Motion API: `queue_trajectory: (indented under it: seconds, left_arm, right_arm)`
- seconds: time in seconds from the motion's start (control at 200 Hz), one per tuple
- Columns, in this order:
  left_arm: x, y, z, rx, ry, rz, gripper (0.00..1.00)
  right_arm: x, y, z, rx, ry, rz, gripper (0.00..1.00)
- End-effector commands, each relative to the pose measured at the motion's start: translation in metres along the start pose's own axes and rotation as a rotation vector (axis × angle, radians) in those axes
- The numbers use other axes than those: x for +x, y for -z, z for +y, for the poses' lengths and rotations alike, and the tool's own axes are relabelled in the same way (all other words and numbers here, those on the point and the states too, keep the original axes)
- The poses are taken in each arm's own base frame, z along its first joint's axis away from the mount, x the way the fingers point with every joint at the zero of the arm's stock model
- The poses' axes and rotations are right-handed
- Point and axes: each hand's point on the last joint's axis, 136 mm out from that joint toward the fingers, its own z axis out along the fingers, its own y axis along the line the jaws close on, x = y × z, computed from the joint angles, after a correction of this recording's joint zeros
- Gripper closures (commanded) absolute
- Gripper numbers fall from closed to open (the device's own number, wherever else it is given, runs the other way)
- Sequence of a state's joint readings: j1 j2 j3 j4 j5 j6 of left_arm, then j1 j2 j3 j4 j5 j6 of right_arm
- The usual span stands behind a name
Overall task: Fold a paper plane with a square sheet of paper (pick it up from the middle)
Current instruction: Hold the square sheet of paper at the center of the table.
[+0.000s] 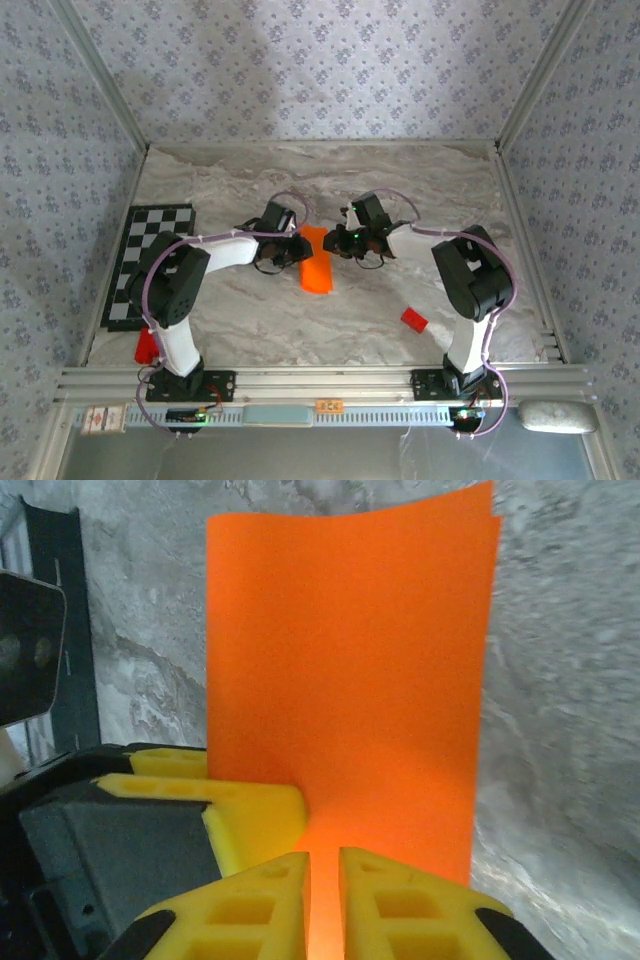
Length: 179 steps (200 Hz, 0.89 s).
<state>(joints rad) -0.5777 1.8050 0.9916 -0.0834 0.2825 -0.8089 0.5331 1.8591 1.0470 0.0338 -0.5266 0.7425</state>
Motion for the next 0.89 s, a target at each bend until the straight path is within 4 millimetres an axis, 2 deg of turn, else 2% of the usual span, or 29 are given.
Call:
queue_trajectory:
  seconds: [0.0, 0.18, 0.33, 0.525, 0.67, 0.89]
  left_arm:
    - [0.005, -0.006, 0.013, -0.044, -0.002, 0.025, 0.75]
    - [0.006, -0.007, 0.015, -0.060, -0.002, 0.035, 0.75]
    - [0.006, -0.003, 0.018, -0.090, 0.001, 0.036, 0.73]
    - [0.005, 0.016, 0.026, -0.175, 0.030, 0.022, 0.61]
    - [0.008, 0.027, 0.028, -0.189, 0.051, 0.022, 0.51]
    - [0.019, 0.016, 0.019, -0.146, 0.070, 0.081, 0.49]
  right_arm:
    - [0.010, -0.013, -0.020, 0.105, -0.029, 0.054, 0.85]
    - [0.016, -0.025, -0.029, 0.149, -0.038, 0.090, 0.86]
    - [0.026, -0.030, -0.048, 0.217, -0.058, 0.117, 0.86]
    - [0.035, -0.034, -0.058, 0.251, -0.086, 0.144, 0.87]
    - [0.034, -0.032, -0.055, 0.241, -0.093, 0.142, 0.87]
    - [0.030, -0.032, -0.039, 0.177, -0.110, 0.140, 0.86]
